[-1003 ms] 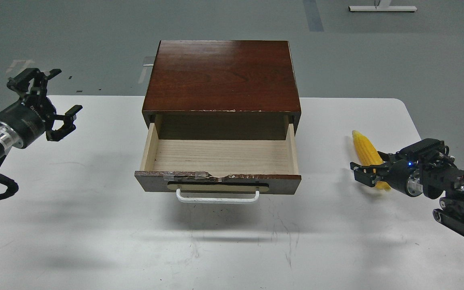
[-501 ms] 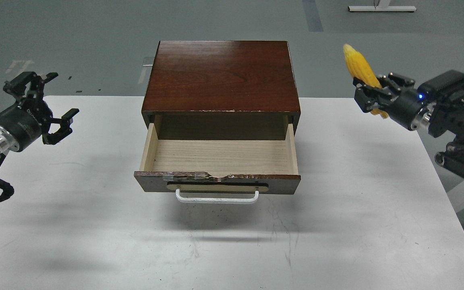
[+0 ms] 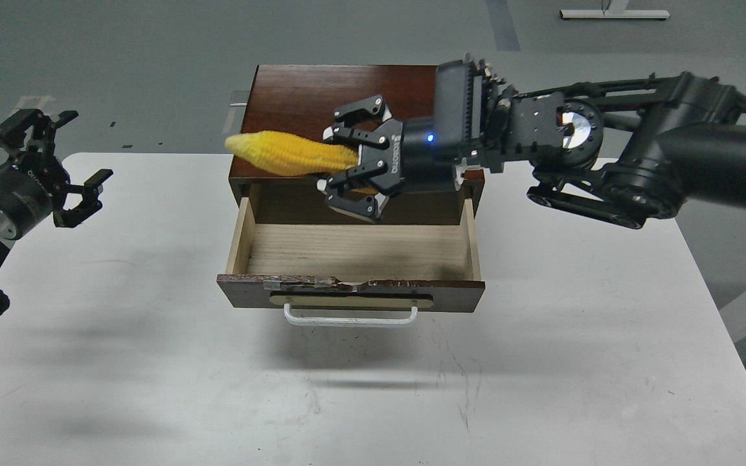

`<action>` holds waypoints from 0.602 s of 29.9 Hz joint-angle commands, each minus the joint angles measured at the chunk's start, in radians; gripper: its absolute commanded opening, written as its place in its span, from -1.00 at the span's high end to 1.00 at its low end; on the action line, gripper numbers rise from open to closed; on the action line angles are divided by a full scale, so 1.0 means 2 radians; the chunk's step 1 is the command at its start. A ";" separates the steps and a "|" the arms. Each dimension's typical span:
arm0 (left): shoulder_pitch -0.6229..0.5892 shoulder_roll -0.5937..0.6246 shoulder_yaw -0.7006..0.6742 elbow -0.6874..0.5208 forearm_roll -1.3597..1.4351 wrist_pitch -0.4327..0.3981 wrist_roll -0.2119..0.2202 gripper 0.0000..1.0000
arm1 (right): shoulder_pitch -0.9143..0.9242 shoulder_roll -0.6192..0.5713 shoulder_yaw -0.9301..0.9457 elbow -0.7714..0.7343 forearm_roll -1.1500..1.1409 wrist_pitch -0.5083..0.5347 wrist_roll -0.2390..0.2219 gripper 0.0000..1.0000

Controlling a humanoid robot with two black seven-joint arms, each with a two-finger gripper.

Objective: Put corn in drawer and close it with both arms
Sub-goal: 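Lift the corn with the right gripper and carry it over the drawer, then lower the corn into the drawer and open the right gripper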

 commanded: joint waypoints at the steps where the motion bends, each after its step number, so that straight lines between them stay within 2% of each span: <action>1: 0.001 0.010 0.000 0.000 -0.001 -0.003 -0.001 -0.97 | -0.008 0.017 -0.023 -0.011 -0.001 0.000 0.000 1.00; 2: 0.001 0.012 0.000 0.000 -0.002 -0.003 -0.001 -0.97 | -0.011 0.017 -0.023 -0.011 -0.001 0.000 0.000 0.85; 3: 0.001 0.014 0.000 0.000 -0.002 -0.004 -0.002 -0.97 | -0.019 0.018 -0.023 -0.011 0.000 0.000 0.000 0.31; 4: 0.002 0.017 0.000 0.000 -0.002 -0.004 -0.002 -0.97 | -0.024 0.020 -0.022 -0.011 0.000 0.000 0.000 -0.46; 5: 0.003 0.017 0.000 0.000 -0.002 -0.005 -0.002 -0.97 | -0.026 0.020 -0.022 -0.010 0.001 0.000 0.000 -0.84; 6: 0.003 0.019 0.000 0.000 -0.002 -0.005 -0.002 -0.97 | -0.029 0.019 -0.021 -0.009 0.002 0.000 0.000 -1.00; 18: 0.004 0.020 0.001 0.001 -0.002 -0.003 -0.002 -0.97 | -0.035 0.014 -0.016 0.013 0.052 0.000 0.000 -1.00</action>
